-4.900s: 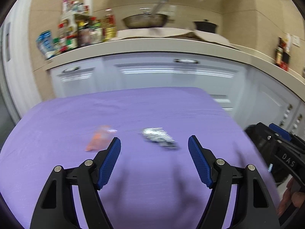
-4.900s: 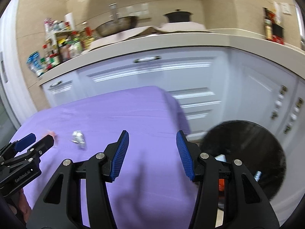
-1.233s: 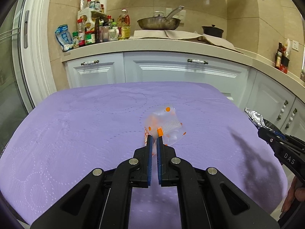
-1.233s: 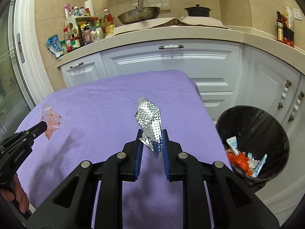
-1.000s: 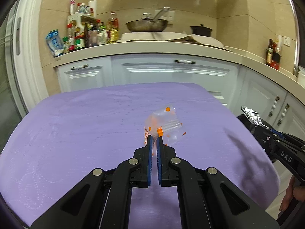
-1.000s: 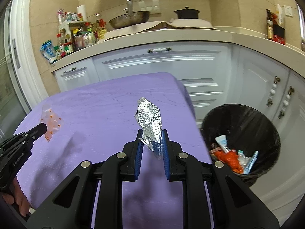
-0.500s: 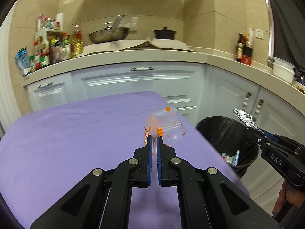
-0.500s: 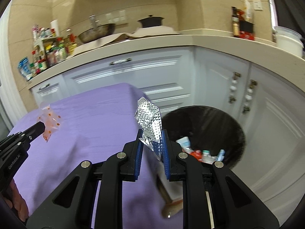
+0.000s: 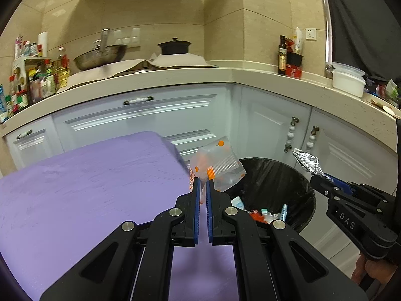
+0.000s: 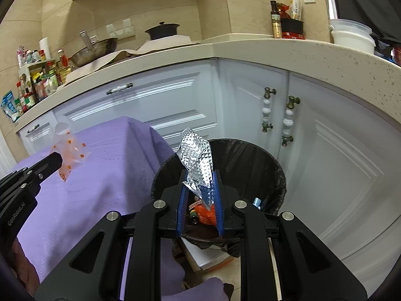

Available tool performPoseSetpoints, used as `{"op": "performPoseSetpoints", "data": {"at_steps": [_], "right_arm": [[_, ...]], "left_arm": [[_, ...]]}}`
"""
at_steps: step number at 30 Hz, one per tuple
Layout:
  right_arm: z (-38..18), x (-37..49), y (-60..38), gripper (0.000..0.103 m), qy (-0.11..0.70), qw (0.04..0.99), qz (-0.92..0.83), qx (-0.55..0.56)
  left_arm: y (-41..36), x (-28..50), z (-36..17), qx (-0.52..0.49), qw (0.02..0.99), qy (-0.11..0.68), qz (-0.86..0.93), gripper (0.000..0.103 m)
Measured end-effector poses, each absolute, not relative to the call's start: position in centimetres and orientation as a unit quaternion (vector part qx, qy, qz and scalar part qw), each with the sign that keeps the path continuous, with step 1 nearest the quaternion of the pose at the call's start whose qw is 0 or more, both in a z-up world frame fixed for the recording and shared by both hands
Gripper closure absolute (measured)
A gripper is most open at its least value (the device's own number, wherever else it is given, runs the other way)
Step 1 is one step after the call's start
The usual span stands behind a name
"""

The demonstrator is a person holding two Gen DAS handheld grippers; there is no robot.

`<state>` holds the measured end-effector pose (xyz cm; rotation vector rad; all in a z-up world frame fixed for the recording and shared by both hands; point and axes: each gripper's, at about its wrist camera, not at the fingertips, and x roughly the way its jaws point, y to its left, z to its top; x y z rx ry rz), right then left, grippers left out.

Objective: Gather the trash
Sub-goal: 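Carry the foil wrapper and clear bag over the black bin, then open both tools to drop the wrapper and bag into the bin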

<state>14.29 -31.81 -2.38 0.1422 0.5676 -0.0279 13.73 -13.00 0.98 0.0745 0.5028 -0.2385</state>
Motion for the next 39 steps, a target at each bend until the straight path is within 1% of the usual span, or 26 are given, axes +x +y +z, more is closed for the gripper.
{"op": "performPoseSetpoints", "data": {"at_steps": [11,30,39], "right_arm": [[-3.1,15.1,-34.0,0.085,0.282,0.955,-0.027,0.082],[-3.5,17.1,-36.1,0.085,0.280,0.955,-0.033,0.086],[-4.7,19.3,-36.8,0.084,0.287,0.953,-0.042,0.084]], "left_arm": [[-16.3,15.3,0.3,0.044,0.957,0.254,-0.131,0.098],[-18.7,17.6,-0.4,0.051,0.955,0.259,-0.135,0.098],[-20.0,19.6,-1.2,0.057,0.954,0.263,-0.135,0.097]]}}
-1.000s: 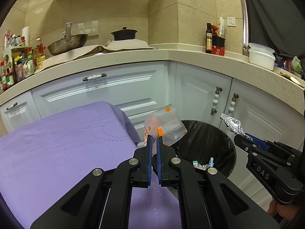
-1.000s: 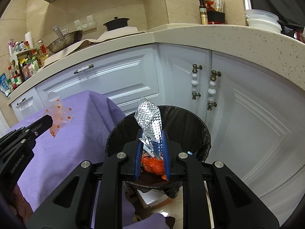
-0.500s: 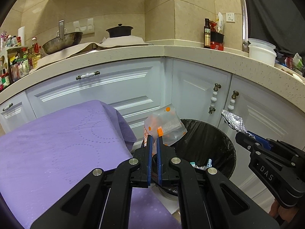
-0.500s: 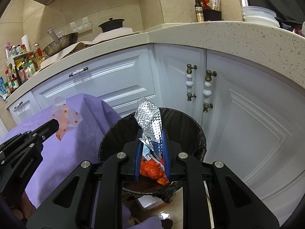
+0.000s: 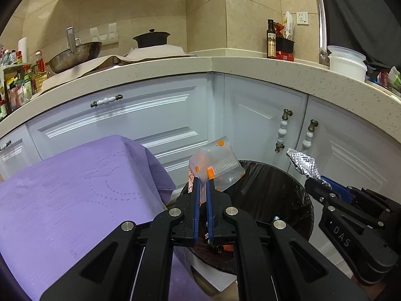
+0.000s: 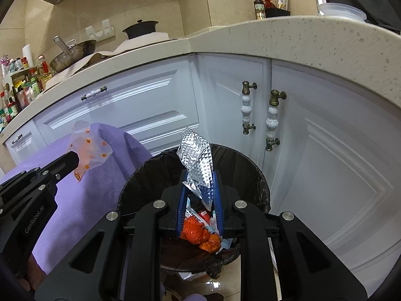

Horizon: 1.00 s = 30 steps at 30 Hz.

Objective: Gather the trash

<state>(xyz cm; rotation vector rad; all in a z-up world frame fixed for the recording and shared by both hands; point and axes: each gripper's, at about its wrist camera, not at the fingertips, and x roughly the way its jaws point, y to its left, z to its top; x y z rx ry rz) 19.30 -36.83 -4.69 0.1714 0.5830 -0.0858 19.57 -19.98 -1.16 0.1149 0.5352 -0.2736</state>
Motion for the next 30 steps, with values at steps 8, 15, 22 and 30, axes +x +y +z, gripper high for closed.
{"op": "performPoseSetpoints", "data": {"at_steps": [8,15,22,30], "right_arm": [[-5.7,19.7,-37.5,0.071,0.291,0.951,-0.059,0.091],[-4.8,19.0,-37.6,0.063,0.279,0.954,-0.067,0.088],[-3.5,17.6,-37.2,0.040,0.266,0.957,-0.077,0.083],[-2.2,15.3,-36.0,0.038,0.257,0.960,-0.079,0.075]], "left_arm": [[-20.5,20.8,-2.1,0.055,0.947,0.283,-0.138,0.062],[-20.2,20.2,-1.6,0.055,0.952,0.270,-0.131,0.049],[-19.5,19.4,-0.8,0.052,0.954,0.263,-0.132,0.043],[-17.6,17.0,0.4,0.052,0.959,0.247,-0.128,0.034]]}}
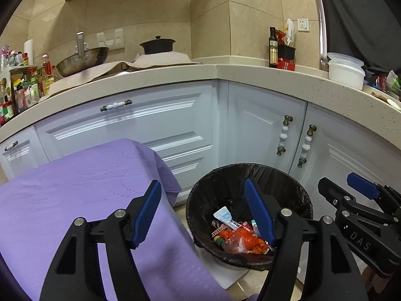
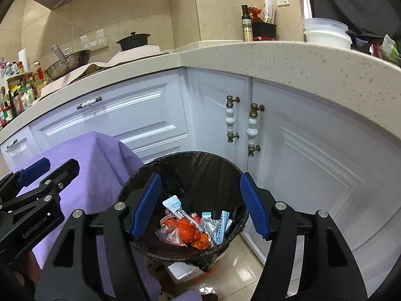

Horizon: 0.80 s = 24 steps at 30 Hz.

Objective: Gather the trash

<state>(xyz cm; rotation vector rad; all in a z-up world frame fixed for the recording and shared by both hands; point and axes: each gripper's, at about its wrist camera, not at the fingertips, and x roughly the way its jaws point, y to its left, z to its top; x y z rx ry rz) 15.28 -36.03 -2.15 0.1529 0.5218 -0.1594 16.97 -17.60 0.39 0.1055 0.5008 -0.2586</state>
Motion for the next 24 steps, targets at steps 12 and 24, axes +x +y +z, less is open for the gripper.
{"op": "performPoseSetpoints", "data": {"at_steps": [12,24], "right_arm": [[-0.1,10.1,-32.4,0.031,0.239,0.967,-0.072,0.058],[2.0,5.1,-29.2,0.023,0.214,0.973,-0.074,0.039]], "left_arm": [[-13.0,11.9,2.0,0.043,0.968,0.221,-0.109,0.027],[-8.3,7.5,3.1,0.030,0.974,0.208,-0.079,0.022]]}}
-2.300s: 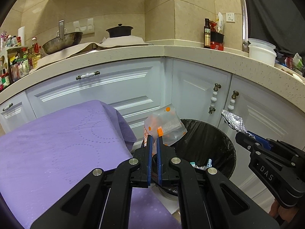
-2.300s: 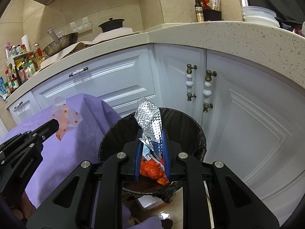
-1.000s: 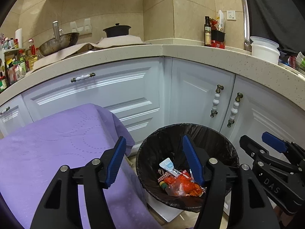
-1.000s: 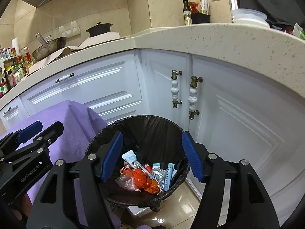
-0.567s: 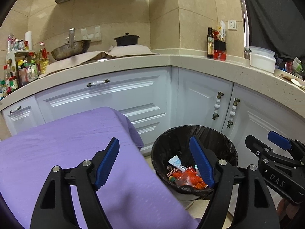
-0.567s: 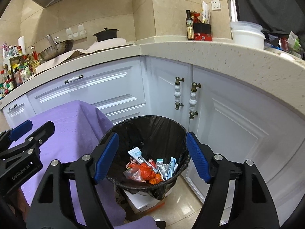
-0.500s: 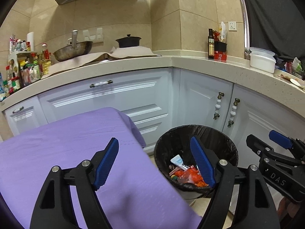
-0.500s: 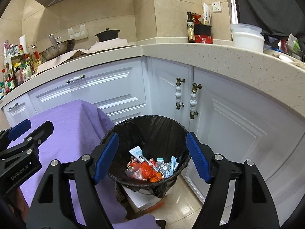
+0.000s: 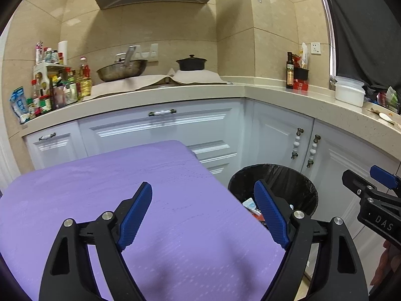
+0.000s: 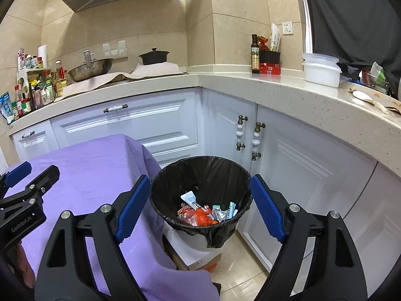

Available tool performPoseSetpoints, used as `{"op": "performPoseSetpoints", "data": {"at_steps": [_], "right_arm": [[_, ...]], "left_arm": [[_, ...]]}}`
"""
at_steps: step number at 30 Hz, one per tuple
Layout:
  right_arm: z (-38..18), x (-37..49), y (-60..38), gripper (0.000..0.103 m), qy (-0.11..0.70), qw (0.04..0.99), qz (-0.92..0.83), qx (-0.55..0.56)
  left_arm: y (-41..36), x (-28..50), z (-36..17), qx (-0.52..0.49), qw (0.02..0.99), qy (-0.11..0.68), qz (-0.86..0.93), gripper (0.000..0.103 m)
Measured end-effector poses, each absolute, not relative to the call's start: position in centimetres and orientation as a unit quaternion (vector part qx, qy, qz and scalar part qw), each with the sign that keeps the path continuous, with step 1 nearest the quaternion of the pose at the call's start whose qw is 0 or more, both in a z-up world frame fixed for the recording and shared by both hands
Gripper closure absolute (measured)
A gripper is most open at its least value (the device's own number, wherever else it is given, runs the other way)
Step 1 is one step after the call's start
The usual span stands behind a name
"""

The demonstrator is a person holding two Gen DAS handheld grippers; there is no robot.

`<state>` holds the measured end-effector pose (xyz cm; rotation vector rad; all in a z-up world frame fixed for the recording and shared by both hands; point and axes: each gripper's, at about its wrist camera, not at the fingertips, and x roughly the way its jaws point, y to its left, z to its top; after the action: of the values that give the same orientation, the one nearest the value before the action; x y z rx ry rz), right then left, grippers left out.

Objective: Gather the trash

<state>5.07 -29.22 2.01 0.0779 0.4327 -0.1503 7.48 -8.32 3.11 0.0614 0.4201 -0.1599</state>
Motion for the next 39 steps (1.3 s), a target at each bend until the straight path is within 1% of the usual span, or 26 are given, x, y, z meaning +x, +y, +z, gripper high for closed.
{"op": "performPoseSetpoints", "data": {"at_steps": [9,17,39], "right_arm": [[3.4,2.8,-27.6,0.022,0.198,0.977,-0.069,0.026],[3.6,1.9,-27.3,0.021,0.196,0.978,-0.065,0.025],[3.5,1.7,-27.4,0.021,0.196,0.978,-0.067,0.025]], "left_arm": [[-6.7,5.2,3.8,0.020,0.977,0.198,-0.071,0.020],[-6.4,4.2,4.1,0.015,0.979,0.189,-0.070,0.019],[-6.6,3.9,4.3,0.015,0.979,0.190,-0.070,0.019]]}}
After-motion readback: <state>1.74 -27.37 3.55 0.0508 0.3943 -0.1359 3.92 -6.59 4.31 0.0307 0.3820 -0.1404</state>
